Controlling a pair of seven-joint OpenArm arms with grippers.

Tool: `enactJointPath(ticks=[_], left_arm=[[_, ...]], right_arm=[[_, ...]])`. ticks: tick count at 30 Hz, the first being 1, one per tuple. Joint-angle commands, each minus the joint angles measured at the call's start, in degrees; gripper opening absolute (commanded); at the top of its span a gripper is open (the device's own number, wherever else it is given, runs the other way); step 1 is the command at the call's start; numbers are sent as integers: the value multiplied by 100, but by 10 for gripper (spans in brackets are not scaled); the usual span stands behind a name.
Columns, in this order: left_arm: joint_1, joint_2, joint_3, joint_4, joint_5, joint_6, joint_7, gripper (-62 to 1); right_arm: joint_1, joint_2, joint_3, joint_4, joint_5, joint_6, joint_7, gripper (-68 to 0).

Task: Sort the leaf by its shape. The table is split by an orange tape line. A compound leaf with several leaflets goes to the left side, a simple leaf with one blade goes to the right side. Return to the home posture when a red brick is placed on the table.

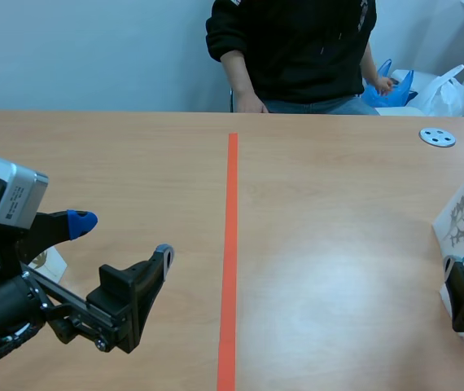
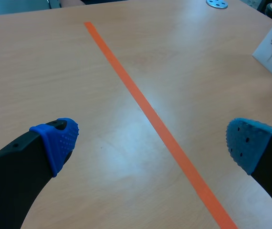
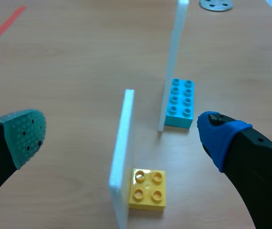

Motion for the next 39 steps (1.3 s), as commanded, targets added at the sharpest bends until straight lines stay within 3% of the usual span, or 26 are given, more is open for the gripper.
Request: enactJointPath(ticks=[1,10,19,26,29,39], left_arm=[[13,-2,-48,138,-37,7,-81,14],[13,-2,-48,138,-37,7,-76,14],[15,-4,-48,138,-37,2,-68,14],[15,-2,-48,138,-37,2,-74,14],[15,-2,-48,138,-37,2,-74,14],[15,-2,-48,138,-37,2,-72,14]], right_arm=[[-101,118,57,337,81,0,94,4],[-907,168,601,1687,157,136,-280,4],[-1440,393,658,2817,396,334,-688,4],[-1325,522,649,2968,450,487,-824,4],[-1292,518,649,2968,452,713,-831,4],[-1119,520,649,2968,450,732,-796,4]])
